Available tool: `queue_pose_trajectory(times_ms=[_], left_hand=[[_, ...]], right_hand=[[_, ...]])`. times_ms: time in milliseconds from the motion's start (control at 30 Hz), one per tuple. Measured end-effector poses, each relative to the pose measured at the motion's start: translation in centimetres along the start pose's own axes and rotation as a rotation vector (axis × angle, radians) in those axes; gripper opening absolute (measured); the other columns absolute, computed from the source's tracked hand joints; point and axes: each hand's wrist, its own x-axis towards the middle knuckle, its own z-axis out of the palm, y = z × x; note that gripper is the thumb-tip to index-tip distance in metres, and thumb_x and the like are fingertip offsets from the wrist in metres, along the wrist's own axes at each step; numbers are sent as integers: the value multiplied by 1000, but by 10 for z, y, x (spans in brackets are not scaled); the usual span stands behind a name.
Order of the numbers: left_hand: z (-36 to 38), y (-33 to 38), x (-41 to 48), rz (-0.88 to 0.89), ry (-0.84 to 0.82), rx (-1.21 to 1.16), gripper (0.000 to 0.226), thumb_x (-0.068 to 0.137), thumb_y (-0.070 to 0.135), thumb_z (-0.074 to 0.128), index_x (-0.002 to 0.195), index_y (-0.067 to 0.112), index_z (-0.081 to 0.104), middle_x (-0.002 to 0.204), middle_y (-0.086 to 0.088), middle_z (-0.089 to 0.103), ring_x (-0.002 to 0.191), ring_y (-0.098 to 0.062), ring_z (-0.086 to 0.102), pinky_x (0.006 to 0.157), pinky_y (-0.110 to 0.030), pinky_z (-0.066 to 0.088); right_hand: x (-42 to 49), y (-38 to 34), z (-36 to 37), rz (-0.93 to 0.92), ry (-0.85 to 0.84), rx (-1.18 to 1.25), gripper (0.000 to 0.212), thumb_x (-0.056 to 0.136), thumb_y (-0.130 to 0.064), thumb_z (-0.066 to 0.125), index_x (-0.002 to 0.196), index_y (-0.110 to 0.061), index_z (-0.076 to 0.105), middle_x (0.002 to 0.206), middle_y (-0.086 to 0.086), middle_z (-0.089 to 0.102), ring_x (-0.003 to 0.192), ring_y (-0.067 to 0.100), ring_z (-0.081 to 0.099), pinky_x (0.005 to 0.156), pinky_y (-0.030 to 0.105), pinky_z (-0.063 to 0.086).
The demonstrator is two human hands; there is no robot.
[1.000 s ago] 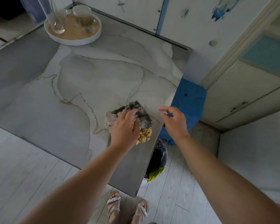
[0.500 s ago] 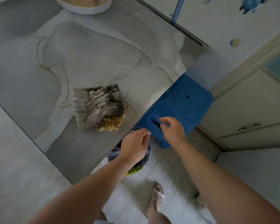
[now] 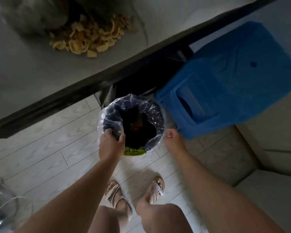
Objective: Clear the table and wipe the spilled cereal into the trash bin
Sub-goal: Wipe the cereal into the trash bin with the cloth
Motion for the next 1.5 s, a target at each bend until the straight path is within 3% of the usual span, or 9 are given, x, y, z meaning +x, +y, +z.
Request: queue_pose_trajectory(times_ms=[100, 200, 367, 467, 667, 833, 1033, 1333, 1500], left_hand=[[38, -27, 29, -222, 27, -121, 67, 83, 33, 63, 136, 6, 33, 134, -20, 41, 122, -37, 43, 99, -44, 38], [76, -54, 63, -370, 15, -207, 81, 81, 32, 66, 143, 7, 20, 141, -22, 33, 125, -41, 40, 102, -48, 37], [119, -77, 101, -470, 39, -421, 65, 79, 20, 68, 130, 5, 30, 123, -23, 51, 110, -41, 52, 88, -39, 43], [133, -85, 114, -512, 77, -476, 52, 79, 8, 62, 125, 7, 37, 113, -23, 56, 104, -39, 53, 84, -39, 44], [119, -74, 96, -444, 111, -394, 32, 83, -1, 46, 114, 7, 45, 101, -17, 53, 85, -30, 45, 69, -33, 38], [79, -50, 41, -405, 61, -402, 36, 81, -3, 44, 114, 11, 45, 93, -12, 52, 83, -28, 47, 74, -36, 44], [7, -16, -50, -430, 19, -465, 38, 78, -5, 44, 111, 13, 45, 92, -13, 55, 85, -31, 51, 75, -39, 46], [-84, -2, -108, -599, -157, -763, 27, 75, -13, 46, 95, 3, 52, 73, -13, 48, 70, -30, 49, 55, -34, 45], [-106, -2, -107, -603, -162, -848, 27, 74, -17, 42, 89, 4, 50, 80, -14, 49, 82, -34, 51, 73, -44, 50]], right_hand=[[46, 27, 31, 62, 19, 4, 43, 90, -14, 51, 133, -12, 41, 133, 13, 48, 110, 27, 53, 75, 30, 43], [89, 43, 62, 95, 66, 12, 55, 90, -15, 54, 140, -13, 31, 139, 15, 39, 116, 32, 50, 83, 34, 47], [125, 58, 88, 166, 74, 16, 76, 92, -17, 53, 149, -21, 4, 147, 17, 31, 121, 33, 48, 74, 32, 42], [132, 62, 97, 185, 88, 58, 74, 92, -2, 42, 149, -23, 1, 147, 15, 32, 116, 34, 52, 80, 38, 48], [108, 50, 83, 213, 139, 172, 73, 89, 9, 33, 149, -23, 5, 149, 14, 28, 123, 34, 46, 100, 42, 41], [47, 37, 44, 215, 174, 220, 75, 89, 13, 31, 149, -22, 4, 156, 9, 15, 132, 31, 37, 103, 36, 34], [-48, 6, -20, 132, 195, 214, 71, 81, 14, 35, 143, -20, 25, 132, 15, 48, 94, 25, 51, 82, 30, 42], [-137, -41, -61, 29, 171, 123, 53, 79, 6, 38, 130, -11, 42, 114, 15, 56, 105, 31, 55, 92, 37, 44], [-150, -56, -60, 7, 161, 120, 48, 84, 1, 41, 129, -12, 39, 105, 7, 52, 98, 25, 51, 86, 32, 41]])
